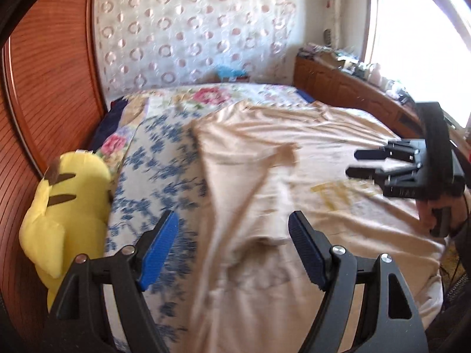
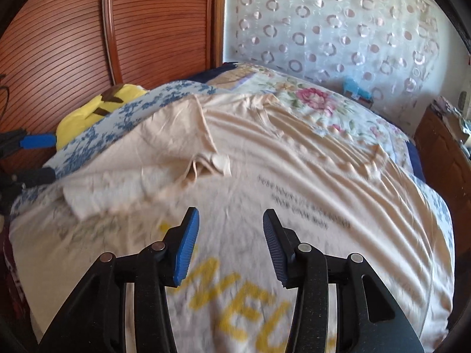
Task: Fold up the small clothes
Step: 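Regrasp and flatten the folded panel with the left gripper, then open it, then move the right gripper to the shirt's opposite side edge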
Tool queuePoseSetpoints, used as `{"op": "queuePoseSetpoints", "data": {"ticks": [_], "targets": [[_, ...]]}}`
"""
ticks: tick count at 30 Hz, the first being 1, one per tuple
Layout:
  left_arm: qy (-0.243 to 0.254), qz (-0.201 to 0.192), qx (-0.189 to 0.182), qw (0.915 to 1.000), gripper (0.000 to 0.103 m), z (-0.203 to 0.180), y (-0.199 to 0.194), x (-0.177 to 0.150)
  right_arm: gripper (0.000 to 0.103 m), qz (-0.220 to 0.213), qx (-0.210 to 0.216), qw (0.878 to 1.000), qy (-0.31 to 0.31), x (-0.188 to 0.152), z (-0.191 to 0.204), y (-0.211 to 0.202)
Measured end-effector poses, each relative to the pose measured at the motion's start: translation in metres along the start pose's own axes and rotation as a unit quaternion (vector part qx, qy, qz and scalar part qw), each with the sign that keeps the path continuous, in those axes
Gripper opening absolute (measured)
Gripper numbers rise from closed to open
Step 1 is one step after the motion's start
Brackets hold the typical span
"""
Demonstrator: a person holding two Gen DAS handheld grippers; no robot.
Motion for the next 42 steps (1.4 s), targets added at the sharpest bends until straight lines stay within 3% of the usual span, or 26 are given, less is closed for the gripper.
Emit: {"op": "queuePoseSetpoints", "data": {"ticks": [3, 5, 7, 9, 14, 20, 22, 24, 31, 36, 39, 41, 42], "targets": [[0.010, 0.004, -0.020, 0.9997, 0.076, -0.018, -0.001, -0.004, 0.054, 0.006, -0.012, 1.000, 0.010, -0.024, -0.002, -0.016], [0.013, 0.013, -0.027, 0.9995, 0.064, -0.026, 0.005, -0.008, 0.056, 0.008, -0.018, 1.000, 0.019, -0.038, -0.004, -0.026], [0.015, 0.030, -0.036, 0.9988, 0.047, -0.032, 0.014, -0.014, 0.056, 0.010, -0.024, 0.999, 0.032, -0.052, -0.007, -0.036], [0.019, 0.045, -0.039, 0.9981, 0.037, -0.037, 0.022, -0.020, 0.056, 0.011, -0.027, 0.999, 0.040, -0.062, -0.010, -0.043], [0.026, 0.068, -0.013, 0.9973, 0.036, -0.038, 0.042, -0.029, 0.056, 0.022, -0.051, 0.998, 0.042, -0.085, -0.017, -0.051], [0.031, 0.078, 0.002, 0.9964, 0.035, -0.036, 0.053, -0.030, 0.056, 0.017, -0.047, 0.997, 0.061, -0.091, -0.023, -0.051], [0.043, 0.073, 0.014, 0.9963, 0.010, -0.037, 0.053, -0.030, 0.056, 0.016, -0.047, 0.997, 0.065, -0.092, -0.024, -0.051], [0.046, 0.070, 0.014, 0.9964, 0.006, -0.038, 0.049, -0.028, 0.056, 0.014, -0.047, 0.997, 0.067, -0.093, -0.024, -0.052], [0.038, 0.050, -0.034, 0.9975, 0.006, -0.055, 0.011, -0.016, 0.056, 0.012, -0.043, 0.995, 0.085, -0.096, -0.029, -0.053], [0.050, 0.053, -0.039, 0.9966, 0.007, -0.068, 0.006, -0.017, 0.056, 0.011, -0.043, 0.995, 0.090, -0.097, -0.031, -0.053], [0.048, 0.056, -0.033, 0.9968, 0.013, -0.071, 0.008, -0.015, 0.056, 0.011, -0.042, 0.995, 0.088, -0.097, -0.031, -0.054], [0.043, 0.054, -0.037, 0.9969, 0.021, -0.072, 0.008, -0.014, 0.056, 0.012, -0.042, 0.995, 0.088, -0.098, -0.032, -0.053], [0.041, 0.052, -0.040, 0.9970, 0.031, -0.072, 0.006, -0.013, 0.056, 0.012, -0.042, 0.995, 0.088, -0.097, -0.032, -0.054]]}}
Point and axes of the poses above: each gripper's, at about its wrist camera, not at the fingertips, and y roughly the way its jaws point, z to its left, x to its top, the point moved 5 cm from there along y, roughly the way its jaws point, and after that the axes turned 14 degrees about -y, right-handed, at the moved point
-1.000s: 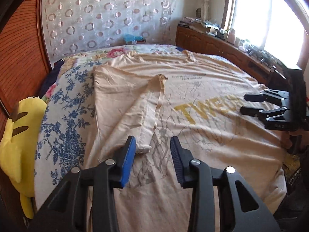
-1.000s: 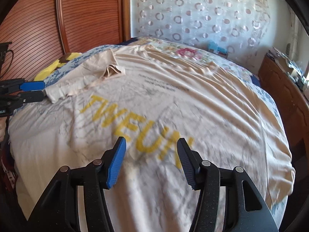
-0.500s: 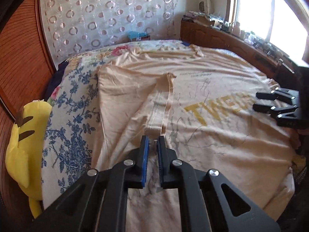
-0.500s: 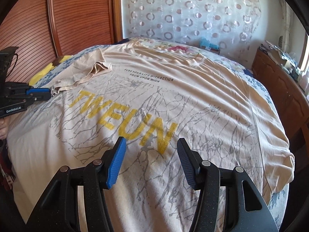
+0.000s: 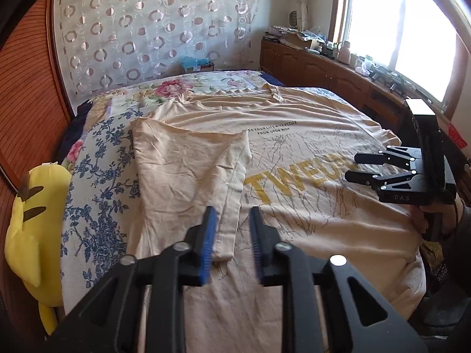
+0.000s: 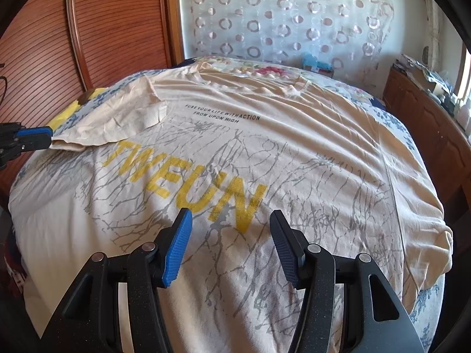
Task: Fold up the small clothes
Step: 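Move the right gripper to the shirt's opposite side edge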
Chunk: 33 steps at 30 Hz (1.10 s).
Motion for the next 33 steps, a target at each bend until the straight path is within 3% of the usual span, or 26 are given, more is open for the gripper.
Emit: {"op": "queuePoseSetpoints", "data": {"ticks": [1, 5, 21, 28, 33], "targets": [[-0.001, -0.003, -0.003, 1.0000, 0.041, 0.000, -0.001, 0.001, 0.056, 0.000, 0.000, 1.000, 0.000, 0.000, 0.000, 0.000], [-0.002, -0.009, -0.002, 1.0000, 0.059, 0.001, 0.000, 0.003, 0.056, -0.001, -0.003, 1.000, -0.003, -0.001, -0.001, -0.001], [-0.040, 0.038, 0.039, 0.9977, 0.059, 0.022, 0.062, -0.009, 0.056, -0.002, -0.007, 1.000, -0.006, -0.002, 0.001, 0.000], [-0.016, 0.017, 0.063, 0.9978, 0.060, 0.017, 0.064, -0.012, 0.056, -0.006, -0.006, 1.000, 0.002, 0.000, 0.000, -0.004], [-0.018, 0.017, 0.061, 0.9978, 0.061, 0.019, 0.064, -0.011, 0.056, -0.020, -0.035, 0.999, 0.002, -0.002, -0.015, -0.019]]}}
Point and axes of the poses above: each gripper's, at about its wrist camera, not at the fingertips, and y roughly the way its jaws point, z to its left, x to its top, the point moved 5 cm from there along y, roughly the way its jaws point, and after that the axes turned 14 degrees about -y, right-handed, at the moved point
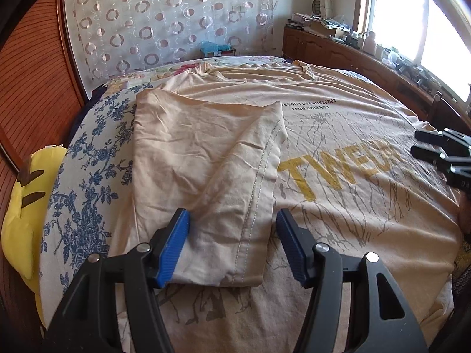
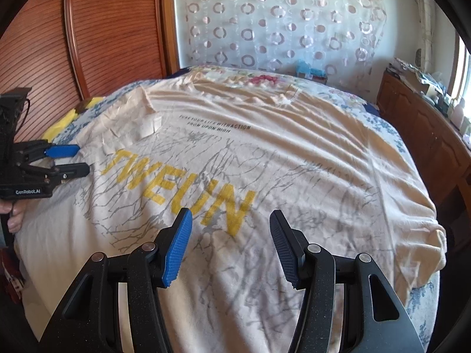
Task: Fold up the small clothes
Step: 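Move the right gripper to the shirt's opposite side edge, then grasp the side edge with the right gripper, fold it toward the center, release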
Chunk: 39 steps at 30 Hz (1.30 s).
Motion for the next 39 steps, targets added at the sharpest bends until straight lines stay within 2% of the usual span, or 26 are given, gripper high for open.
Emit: {"op": "queuePoseSetpoints", "data": {"ticks": [2, 4, 7, 13, 17, 25, 26, 29, 32, 34, 39], "targets": [[0.001, 0.000, 0.001, 1.0000, 0.062, 0.000, 0.000, 0.000, 0.056, 0.001, -0.032, 1.000, 0.001, -0.006, -0.020, -0.008], [0.000, 0.000, -0.001, 1.0000, 0.062, -0.001, 0.000, -0.001, 0.056, 0.004, -0.045, 0.999, 0.021, -0.015, -0.045, -0.017], [0.000, 0.000, -0.001, 1.0000, 0.062, -0.001, 0.000, 0.000, 0.056, 0.014, -0.085, 0.995, 0.052, -0.034, -0.096, -0.030], [-0.001, 0.000, -0.001, 1.0000, 0.063, 0.000, 0.000, 0.000, 0.056, 0.036, -0.119, 0.984, 0.129, -0.072, -0.180, -0.043], [-0.001, 0.000, -0.001, 1.0000, 0.063, -0.001, 0.000, -0.001, 0.056, 0.053, -0.104, 0.977, 0.176, -0.094, -0.212, -0.035], [-0.001, 0.000, -0.001, 1.0000, 0.063, -0.001, 0.000, 0.000, 0.056, 0.063, -0.049, 0.970, 0.228, -0.108, -0.223, -0.023], [0.000, 0.000, 0.000, 1.0000, 0.063, -0.001, 0.000, 0.000, 0.053, 0.065, -0.046, 0.970, 0.228, -0.108, -0.222, -0.022], [0.000, -0.002, 0.002, 1.0000, 0.063, 0.000, 0.000, 0.000, 0.034, 0.054, -0.032, 0.973, 0.223, -0.104, -0.219, -0.022], [-0.007, -0.020, 0.001, 0.9998, 0.063, 0.002, -0.007, 0.003, 0.019, 0.051, -0.058, 0.975, 0.208, -0.100, -0.215, -0.026], [-0.009, -0.036, 0.001, 0.9993, 0.063, 0.003, -0.015, 0.005, 0.005, 0.040, -0.070, 0.977, 0.199, -0.096, -0.215, -0.030], [-0.012, -0.061, 0.000, 0.9981, 0.063, -0.001, -0.035, 0.008, 0.003, -0.002, -0.084, 0.981, 0.176, -0.074, -0.214, -0.049]]}}
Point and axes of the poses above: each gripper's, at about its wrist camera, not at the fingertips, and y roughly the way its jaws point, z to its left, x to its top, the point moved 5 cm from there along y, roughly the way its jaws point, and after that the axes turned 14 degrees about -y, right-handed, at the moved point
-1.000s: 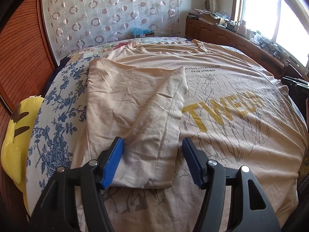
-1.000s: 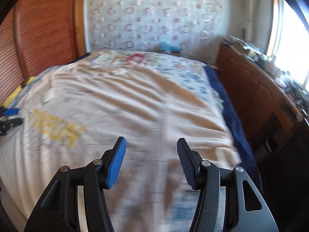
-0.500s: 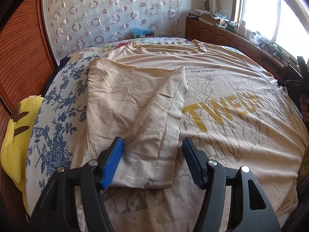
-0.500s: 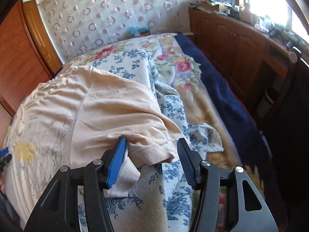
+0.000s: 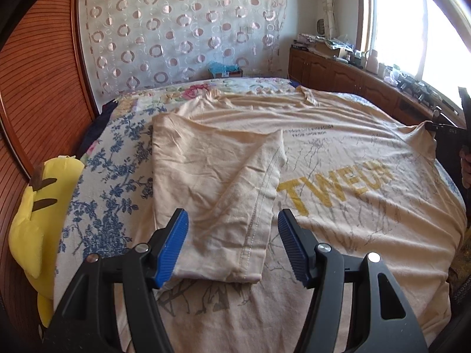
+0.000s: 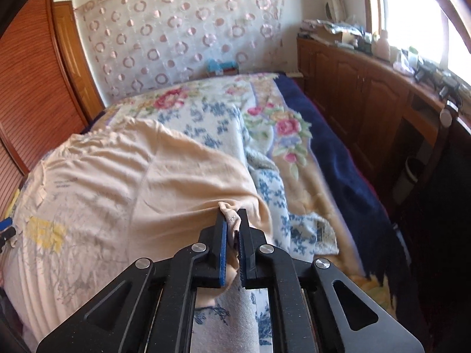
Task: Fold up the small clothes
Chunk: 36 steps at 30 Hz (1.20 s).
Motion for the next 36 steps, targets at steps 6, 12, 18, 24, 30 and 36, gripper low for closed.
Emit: {"op": "queuePoseSetpoints", "data": {"ticks": [6, 12, 18, 24, 30, 36], "targets": [[0.007, -0.042, -0.017, 0.9989, 0.063, -0.016, -0.029, 0.010, 0.003, -0.048, 0.017, 0.997, -0.060, 0.043, 0.045, -0.019], [0.012, -0.053, -0.036, 0.9979, 0.063, -0.030, -0.044, 0.011, 0.003, -0.070, 0.087, 0.984, -0.139, 0.064, 0.137, -0.032], [0.013, -0.052, -0.047, 0.9974, 0.063, -0.038, -0.048, 0.006, 0.033, -0.046, 0.114, 0.977, -0.174, 0.049, 0.175, -0.023], [0.012, -0.051, -0.051, 0.9973, 0.063, -0.042, -0.046, 0.002, 0.035, -0.020, 0.075, 0.987, -0.138, 0.039, 0.140, -0.008], [0.014, -0.045, -0.050, 0.9977, 0.063, -0.045, -0.043, -0.004, 0.035, 0.016, 0.103, 0.989, -0.107, 0.031, 0.132, 0.022], [0.015, -0.040, -0.051, 0.9978, 0.063, -0.047, -0.042, -0.009, 0.035, 0.059, 0.126, 0.985, -0.102, 0.025, 0.152, 0.052]]}}
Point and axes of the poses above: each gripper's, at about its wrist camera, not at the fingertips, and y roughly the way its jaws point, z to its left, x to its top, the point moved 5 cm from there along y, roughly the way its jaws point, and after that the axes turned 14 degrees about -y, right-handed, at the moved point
